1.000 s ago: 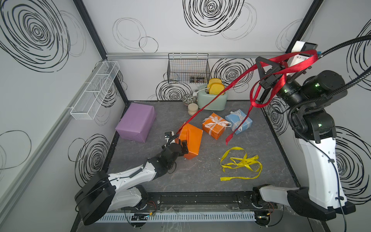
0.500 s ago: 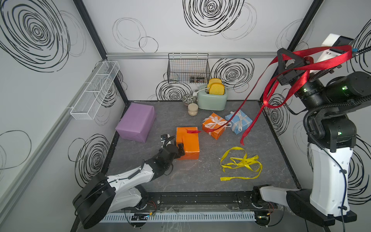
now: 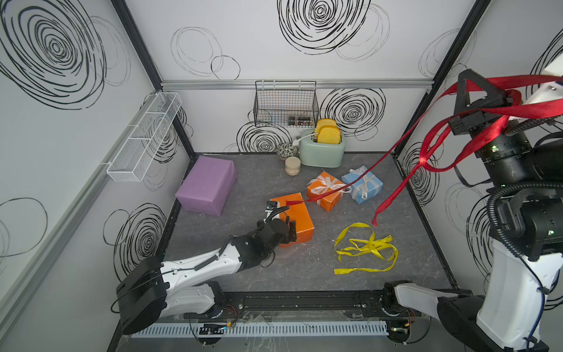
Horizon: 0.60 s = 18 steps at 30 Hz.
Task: Untie the ribbon bows on the gift boxes
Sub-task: Adjust the gift box at the center of the board, then place the ribbon at the center of the board.
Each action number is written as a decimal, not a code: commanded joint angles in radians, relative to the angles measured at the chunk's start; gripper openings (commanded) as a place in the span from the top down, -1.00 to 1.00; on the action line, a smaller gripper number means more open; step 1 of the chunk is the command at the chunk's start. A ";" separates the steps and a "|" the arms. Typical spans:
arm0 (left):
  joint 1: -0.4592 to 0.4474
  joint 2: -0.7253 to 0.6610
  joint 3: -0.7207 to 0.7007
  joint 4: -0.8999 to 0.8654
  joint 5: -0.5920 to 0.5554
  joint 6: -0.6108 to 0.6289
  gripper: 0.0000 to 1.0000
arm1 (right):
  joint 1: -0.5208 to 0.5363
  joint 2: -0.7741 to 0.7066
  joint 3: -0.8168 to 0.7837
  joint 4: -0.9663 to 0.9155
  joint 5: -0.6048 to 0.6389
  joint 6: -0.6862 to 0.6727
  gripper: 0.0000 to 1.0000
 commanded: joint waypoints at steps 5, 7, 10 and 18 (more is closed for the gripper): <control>-0.068 0.132 0.218 -0.056 -0.023 0.113 -0.96 | -0.002 -0.124 -0.310 -0.028 0.098 -0.012 1.00; -0.058 0.175 0.257 -0.049 0.018 0.126 -0.97 | -0.002 -0.164 -0.445 -0.016 0.123 0.006 1.00; -0.037 0.245 0.328 -0.055 0.098 0.131 -0.98 | -0.004 -0.212 -0.641 0.004 0.147 0.047 1.00; -0.015 0.387 0.441 -0.049 0.292 0.103 -0.93 | -0.004 -0.359 -1.222 0.157 0.094 0.190 1.00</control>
